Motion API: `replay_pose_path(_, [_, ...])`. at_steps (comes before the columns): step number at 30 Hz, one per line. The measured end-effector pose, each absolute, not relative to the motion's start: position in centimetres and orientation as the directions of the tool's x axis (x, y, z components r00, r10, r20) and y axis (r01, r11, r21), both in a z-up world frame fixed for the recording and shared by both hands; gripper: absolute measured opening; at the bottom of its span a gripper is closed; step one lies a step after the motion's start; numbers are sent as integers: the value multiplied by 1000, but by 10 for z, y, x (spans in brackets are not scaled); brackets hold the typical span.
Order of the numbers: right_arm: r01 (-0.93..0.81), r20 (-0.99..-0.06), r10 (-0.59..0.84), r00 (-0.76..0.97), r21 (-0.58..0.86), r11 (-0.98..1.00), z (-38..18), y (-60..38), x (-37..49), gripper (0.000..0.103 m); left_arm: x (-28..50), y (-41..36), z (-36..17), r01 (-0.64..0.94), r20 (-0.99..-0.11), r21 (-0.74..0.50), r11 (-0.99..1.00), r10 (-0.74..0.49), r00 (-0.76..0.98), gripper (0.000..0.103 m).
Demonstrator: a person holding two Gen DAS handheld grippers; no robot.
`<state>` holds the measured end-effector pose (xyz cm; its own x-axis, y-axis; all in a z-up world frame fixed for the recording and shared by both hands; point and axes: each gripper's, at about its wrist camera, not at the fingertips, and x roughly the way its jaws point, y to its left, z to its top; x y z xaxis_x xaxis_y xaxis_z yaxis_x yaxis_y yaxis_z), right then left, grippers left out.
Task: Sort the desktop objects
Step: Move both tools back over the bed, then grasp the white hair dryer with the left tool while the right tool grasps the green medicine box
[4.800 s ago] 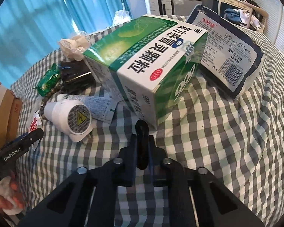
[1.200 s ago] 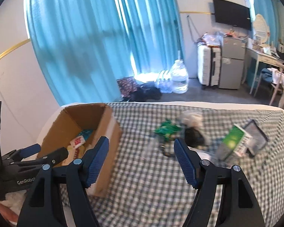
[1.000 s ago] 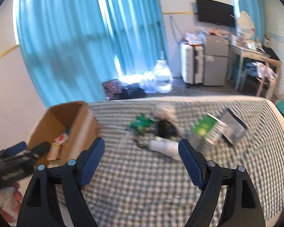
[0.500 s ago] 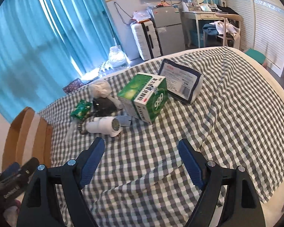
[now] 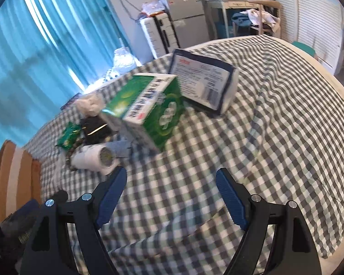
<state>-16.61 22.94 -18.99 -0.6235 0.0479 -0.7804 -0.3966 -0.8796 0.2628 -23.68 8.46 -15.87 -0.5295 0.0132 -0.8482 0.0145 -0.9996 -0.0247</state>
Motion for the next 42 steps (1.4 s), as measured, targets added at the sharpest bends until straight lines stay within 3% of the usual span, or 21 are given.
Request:
replay_pose_path(8, [-486, -791, 100, -604, 265, -833, -203, 255, -172, 80, -297, 104, -188, 169, -888, -190, -967, 96, -450, 103])
replay_pose_path(13, [-474, -779, 130, -613, 232, -849, -201, 252, -181, 80, -321, 94, -221, 239, -913, -310, -920, 217, -346, 103])
replay_pose_path(16, [-465, -784, 124, -608, 225, -856, -205, 250, -187, 80, -319, 93, -223, 199, -908, -290, -936, 203, -367, 103])
replay_pose_path(22, [-442, -776, 126, -618, 211, -872, -203, 243, -192, 80, -305, 78, -217, 111, -942, -117, -987, 75, -328, 103])
replay_pose_path(27, [-421, -739, 70, -670, 300, -856, -197, 231, -207, 87, -289, 43, -216, 161, -940, -150, -975, 90, -328, 93])
replay_pose_path(30, [-411, -717, 98, -690, 277, -868, -192, 212, -224, 92, -285, 33, -212, 161, -934, -139, -977, 75, -349, 84])
replay_pose_path(36, [-431, -715, 162, -680, 211, -878, -197, 191, -257, 93, -284, 16, -214, 204, -930, -160, -966, 78, -360, 84])
replay_pose_path(42, [-484, -731, 251, -634, 123, -866, -209, 181, -285, 93, -284, 26, -225, 179, -928, -91, -980, 18, -373, 86])
